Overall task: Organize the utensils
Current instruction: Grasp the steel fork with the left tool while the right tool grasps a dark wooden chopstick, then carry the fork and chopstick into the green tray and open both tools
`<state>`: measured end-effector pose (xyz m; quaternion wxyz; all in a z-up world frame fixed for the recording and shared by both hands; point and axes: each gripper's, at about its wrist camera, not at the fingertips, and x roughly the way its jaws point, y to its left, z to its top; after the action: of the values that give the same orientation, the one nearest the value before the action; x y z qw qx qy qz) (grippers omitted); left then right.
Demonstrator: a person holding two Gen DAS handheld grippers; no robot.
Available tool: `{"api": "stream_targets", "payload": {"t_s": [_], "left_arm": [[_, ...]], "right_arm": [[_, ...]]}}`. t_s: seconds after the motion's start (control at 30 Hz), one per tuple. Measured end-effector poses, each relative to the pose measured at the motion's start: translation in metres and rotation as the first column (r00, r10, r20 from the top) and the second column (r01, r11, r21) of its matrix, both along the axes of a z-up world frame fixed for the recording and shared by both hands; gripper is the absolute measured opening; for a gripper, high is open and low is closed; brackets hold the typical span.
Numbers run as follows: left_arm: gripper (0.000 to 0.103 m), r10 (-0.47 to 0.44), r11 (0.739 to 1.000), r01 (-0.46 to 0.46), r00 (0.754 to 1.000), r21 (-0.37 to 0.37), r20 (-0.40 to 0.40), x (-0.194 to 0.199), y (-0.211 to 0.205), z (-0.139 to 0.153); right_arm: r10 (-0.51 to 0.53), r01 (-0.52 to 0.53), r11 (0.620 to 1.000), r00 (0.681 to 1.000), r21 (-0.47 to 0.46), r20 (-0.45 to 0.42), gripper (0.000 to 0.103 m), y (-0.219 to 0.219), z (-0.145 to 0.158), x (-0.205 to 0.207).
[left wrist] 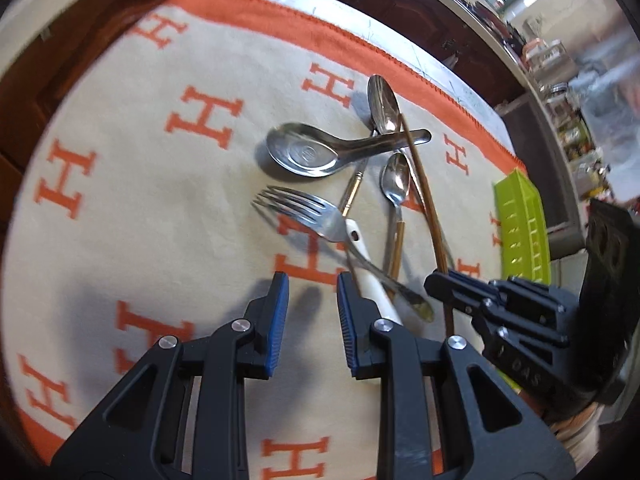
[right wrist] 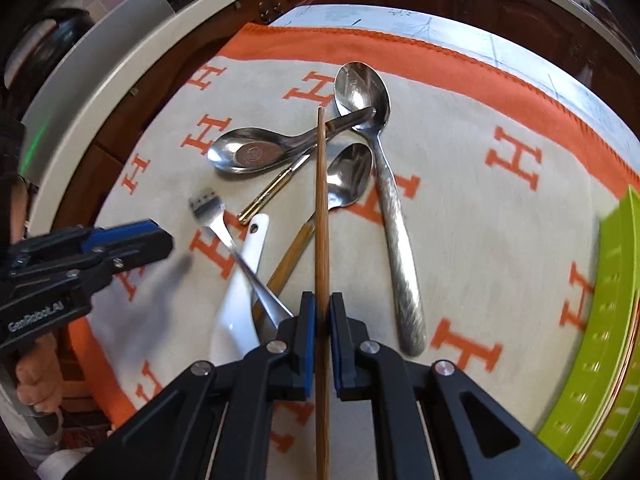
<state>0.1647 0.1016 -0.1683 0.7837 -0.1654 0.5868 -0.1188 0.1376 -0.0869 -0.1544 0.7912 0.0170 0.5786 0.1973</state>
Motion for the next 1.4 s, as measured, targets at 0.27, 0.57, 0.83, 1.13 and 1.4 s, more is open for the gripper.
{"api": "stream_targets", "payload": {"t_s": [0.27, 0.57, 0.83, 1.13, 1.4], "left_arm": [[0.021, 0.051, 0.995, -0.047, 0.998, -0.085, 0.037, 0.009, -0.017, -0.014], [0.021, 0.091, 0.990, -0.073, 0.985, -0.118, 0.150, 0.017, -0.026, -0.021], [0.003, 0.144, 0.985, -0.121, 0.972, -0.126, 0.186, 0.020, -0.029, -0.029], [0.000, 0.056, 0.996, -0.040, 0.979, -0.085, 0.195, 0.012, -0.041, 0.001], [0.000, -0.067, 0.994, 0.083, 0.976, -0.069, 0.205, -0.007, -0.073, 0.040]], "right_arm": [[-0.022, 0.020, 0.999, 0.999, 0.043, 0.043, 0.006, -0.009, 0.012, -0.011], [-0.037, 0.035, 0.996, 0.999, 0.076, 0.031, 0.006, -0.011, 0.004, -0.010], [-0.042, 0.041, 0.995, 0.999, 0.092, 0.012, 0.006, -0.008, -0.004, -0.012], [-0.064, 0.060, 0.991, 0.998, 0.116, 0.028, 0.006, -0.013, 0.002, -0.014], [-0.128, 0.114, 0.977, 0.989, 0.180, 0.073, 0.006, -0.036, 0.026, -0.027]]}}
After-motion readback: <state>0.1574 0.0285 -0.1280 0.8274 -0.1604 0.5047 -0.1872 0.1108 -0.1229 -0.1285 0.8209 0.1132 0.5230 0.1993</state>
